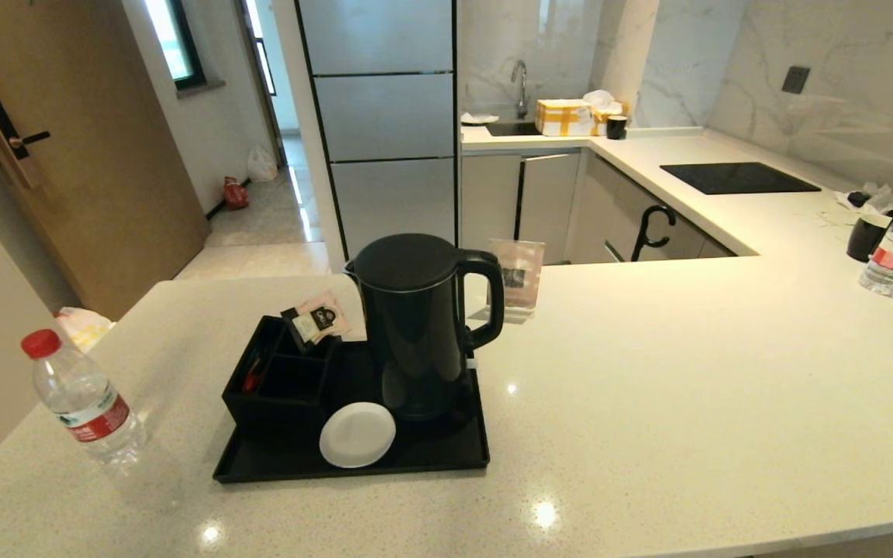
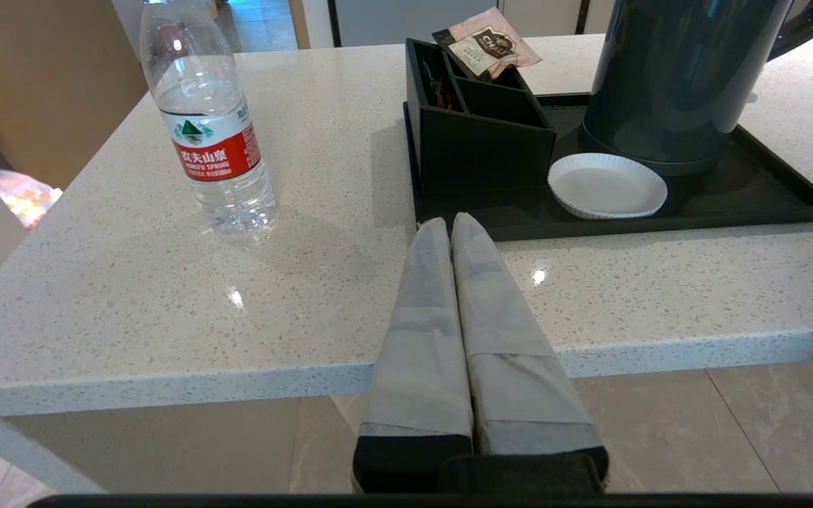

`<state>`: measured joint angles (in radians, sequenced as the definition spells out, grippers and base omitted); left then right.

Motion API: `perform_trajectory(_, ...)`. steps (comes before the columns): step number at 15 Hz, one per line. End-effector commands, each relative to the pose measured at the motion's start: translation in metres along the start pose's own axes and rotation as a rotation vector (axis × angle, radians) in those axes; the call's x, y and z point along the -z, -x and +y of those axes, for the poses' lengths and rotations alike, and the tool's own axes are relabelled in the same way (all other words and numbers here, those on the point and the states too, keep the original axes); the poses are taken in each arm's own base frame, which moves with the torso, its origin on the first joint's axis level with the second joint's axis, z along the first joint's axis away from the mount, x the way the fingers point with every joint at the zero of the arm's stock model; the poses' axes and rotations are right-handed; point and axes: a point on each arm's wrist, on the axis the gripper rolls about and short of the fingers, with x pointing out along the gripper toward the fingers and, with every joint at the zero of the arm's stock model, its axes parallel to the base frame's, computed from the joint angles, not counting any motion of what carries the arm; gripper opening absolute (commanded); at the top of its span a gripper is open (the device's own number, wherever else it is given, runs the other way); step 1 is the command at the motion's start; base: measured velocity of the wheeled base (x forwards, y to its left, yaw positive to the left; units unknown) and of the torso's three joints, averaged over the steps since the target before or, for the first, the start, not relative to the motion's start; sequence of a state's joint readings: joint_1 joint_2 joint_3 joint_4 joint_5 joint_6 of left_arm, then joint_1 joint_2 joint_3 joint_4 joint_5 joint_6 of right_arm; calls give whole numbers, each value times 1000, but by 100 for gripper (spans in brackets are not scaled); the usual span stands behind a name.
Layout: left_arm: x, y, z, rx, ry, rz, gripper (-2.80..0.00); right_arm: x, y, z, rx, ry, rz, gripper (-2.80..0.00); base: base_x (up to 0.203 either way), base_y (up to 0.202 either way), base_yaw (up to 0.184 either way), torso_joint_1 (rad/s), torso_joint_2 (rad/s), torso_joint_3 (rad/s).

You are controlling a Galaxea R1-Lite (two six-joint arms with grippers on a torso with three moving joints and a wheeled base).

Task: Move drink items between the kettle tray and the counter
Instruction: Return the bottled water to its original position

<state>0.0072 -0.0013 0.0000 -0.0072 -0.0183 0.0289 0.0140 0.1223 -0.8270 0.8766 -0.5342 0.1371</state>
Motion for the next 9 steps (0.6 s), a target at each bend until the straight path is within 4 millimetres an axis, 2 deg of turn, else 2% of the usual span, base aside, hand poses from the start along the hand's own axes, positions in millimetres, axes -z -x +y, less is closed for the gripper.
perform_trajectory(1, 0, 0, 0, 0, 0, 0, -280, 29, 5, -4, -55, -35, -50, -280, 0, 0, 0, 0, 0, 0)
perform_trajectory(3, 0, 0, 0, 0, 0, -1, -280, 42, -22, 12, -136, -37, -26, -280, 0, 0, 0, 0, 0, 0)
perform_trajectory(5, 0, 0, 0, 0, 0, 1, -280, 54, -51, 30, -237, -65, -105, -280, 0, 0, 0, 0, 0, 0)
perform_trajectory(7, 0, 0, 0, 0, 0, 1, -280, 58, -62, 38, -320, -60, -192, -280, 0, 0, 0, 0, 0, 0)
perform_trajectory(9, 0, 0, 0, 0, 0, -1, -280, 89, -84, 49, -411, 74, -193, -280, 0, 0, 0, 0, 0, 0)
